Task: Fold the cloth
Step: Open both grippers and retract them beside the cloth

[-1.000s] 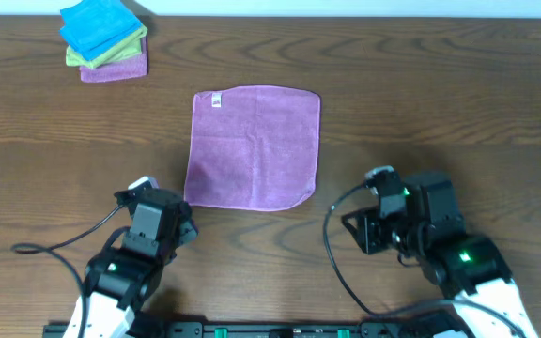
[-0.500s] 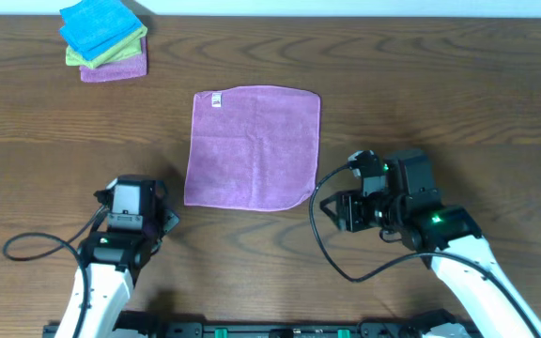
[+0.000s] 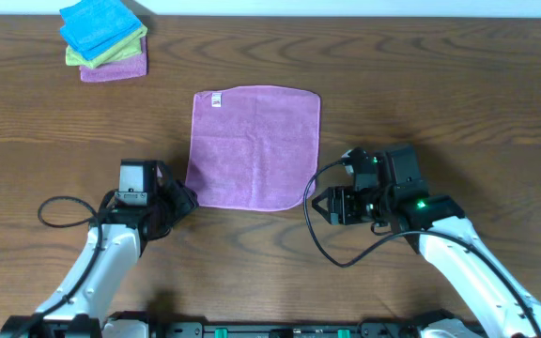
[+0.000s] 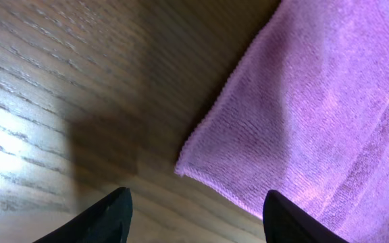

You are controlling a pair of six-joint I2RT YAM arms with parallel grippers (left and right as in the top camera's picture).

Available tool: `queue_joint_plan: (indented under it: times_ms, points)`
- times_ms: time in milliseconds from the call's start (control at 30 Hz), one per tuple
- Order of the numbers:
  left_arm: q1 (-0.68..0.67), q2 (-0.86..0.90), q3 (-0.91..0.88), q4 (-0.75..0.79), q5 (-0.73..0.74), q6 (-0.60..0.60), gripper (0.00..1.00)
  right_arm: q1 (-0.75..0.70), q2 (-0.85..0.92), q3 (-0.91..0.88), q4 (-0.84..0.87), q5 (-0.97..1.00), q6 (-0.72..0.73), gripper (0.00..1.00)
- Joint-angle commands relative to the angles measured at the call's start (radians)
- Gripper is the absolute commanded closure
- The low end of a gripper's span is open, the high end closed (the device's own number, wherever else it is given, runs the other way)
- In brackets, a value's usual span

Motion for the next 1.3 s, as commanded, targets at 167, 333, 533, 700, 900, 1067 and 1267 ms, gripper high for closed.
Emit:
queue_joint_plan:
  times_ms: [167, 333, 533, 700, 900, 1067, 1267]
  points:
    - [0.09, 0.052, -0.006, 0.032, 0.081, 0.087, 0.36, 0.008, 0.03, -0.002, 0.032, -0.051, 0.012, 0.37]
    - [0.095, 0.092, -0.006, 0.093, 0.106, 0.087, 0.35, 0.008, 0.047, -0.002, 0.037, -0.079, 0.018, 0.36]
    - [0.095, 0.171, -0.006, 0.163, 0.142, 0.086, 0.35, 0.007, 0.103, -0.002, 0.061, -0.108, 0.032, 0.36]
    - [0.095, 0.233, -0.006, 0.219, 0.188, 0.086, 0.34, 0.007, 0.109, -0.002, 0.07, -0.112, 0.04, 0.36]
    - [0.095, 0.273, -0.006, 0.219, 0.253, 0.083, 0.36, 0.007, 0.119, -0.002, 0.068, -0.065, 0.064, 0.36]
    - [0.095, 0.273, -0.006, 0.195, 0.296, 0.092, 0.37, 0.005, 0.17, -0.002, 0.082, -0.065, 0.067, 0.37]
    - [0.095, 0.273, -0.006, 0.154, 0.296, 0.123, 0.39, 0.005, 0.219, -0.002, 0.148, -0.065, 0.077, 0.37]
